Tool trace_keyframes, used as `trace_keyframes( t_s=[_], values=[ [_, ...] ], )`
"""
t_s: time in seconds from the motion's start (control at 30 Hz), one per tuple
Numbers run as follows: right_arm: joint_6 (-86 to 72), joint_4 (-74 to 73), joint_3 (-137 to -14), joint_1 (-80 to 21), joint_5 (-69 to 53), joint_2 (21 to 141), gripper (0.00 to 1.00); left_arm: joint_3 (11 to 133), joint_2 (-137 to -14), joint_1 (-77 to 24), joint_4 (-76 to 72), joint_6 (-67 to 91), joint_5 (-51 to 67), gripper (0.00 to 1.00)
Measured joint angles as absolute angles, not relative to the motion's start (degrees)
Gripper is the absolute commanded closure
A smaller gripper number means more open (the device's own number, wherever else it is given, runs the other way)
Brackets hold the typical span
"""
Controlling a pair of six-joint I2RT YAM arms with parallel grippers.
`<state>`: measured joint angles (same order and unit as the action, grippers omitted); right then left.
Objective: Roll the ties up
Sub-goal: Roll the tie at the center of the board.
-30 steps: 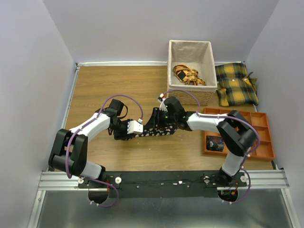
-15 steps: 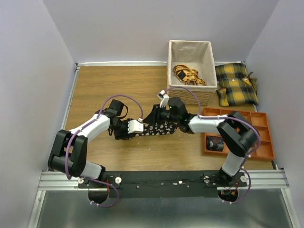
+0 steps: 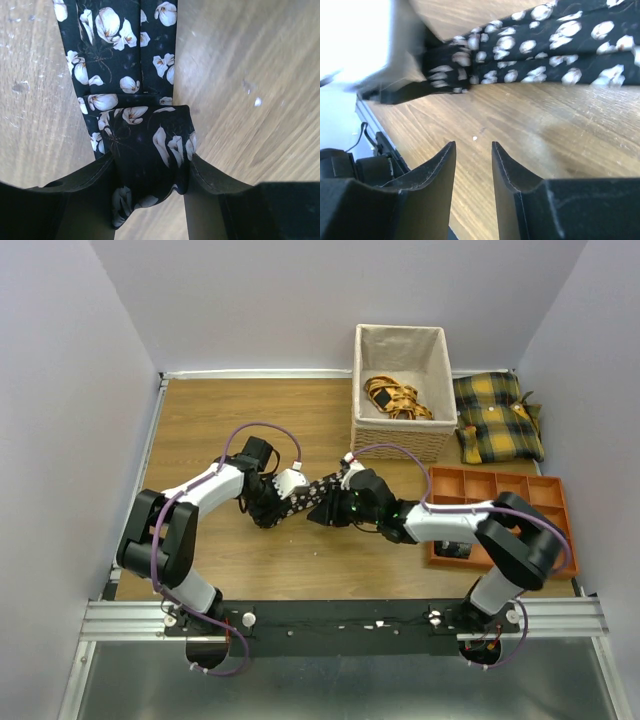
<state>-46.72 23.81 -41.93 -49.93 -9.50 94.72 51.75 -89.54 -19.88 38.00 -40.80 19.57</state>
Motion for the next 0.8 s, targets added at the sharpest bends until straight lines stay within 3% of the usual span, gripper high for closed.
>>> trace_keyframes(
  t_s=[0.2, 0.3, 0.47, 0.53, 0.67, 0.8],
  values=[
    [-33.6, 28.4, -32.1, -58.9, 4.4, 81.1, 0.49, 54.0, -91.7, -22.2, 38.6, -28.4, 17.8, 0.46],
    [-25.3, 33.7, -27.8, -65.3, 10.5, 80.2, 0.45, 55.3, -92.6, -23.4, 39.6, -24.8, 17.4, 0.46],
    [-8.4, 47.8, -30.3, -75.5, 24.8, 92.9, 0.25, 59.5, -96.1, -24.3, 42.6, -18.6, 17.4, 0.46],
    [-3.7, 56.3, -31.4, -77.8, 28.2, 99.4, 0.21, 59.9, -96.6, -24.4, 43.0, -17.4, 17.2, 0.46],
    [3.6, 66.8, -32.1, -79.7, 31.9, 110.4, 0.20, 60.6, -97.0, -24.6, 43.4, -13.5, 16.7, 0.46],
    [5.1, 70.5, -34.1, -79.5, 34.5, 113.8, 0.20, 60.8, -97.4, -25.2, 43.5, -9.5, 16.7, 0.46]
  ],
)
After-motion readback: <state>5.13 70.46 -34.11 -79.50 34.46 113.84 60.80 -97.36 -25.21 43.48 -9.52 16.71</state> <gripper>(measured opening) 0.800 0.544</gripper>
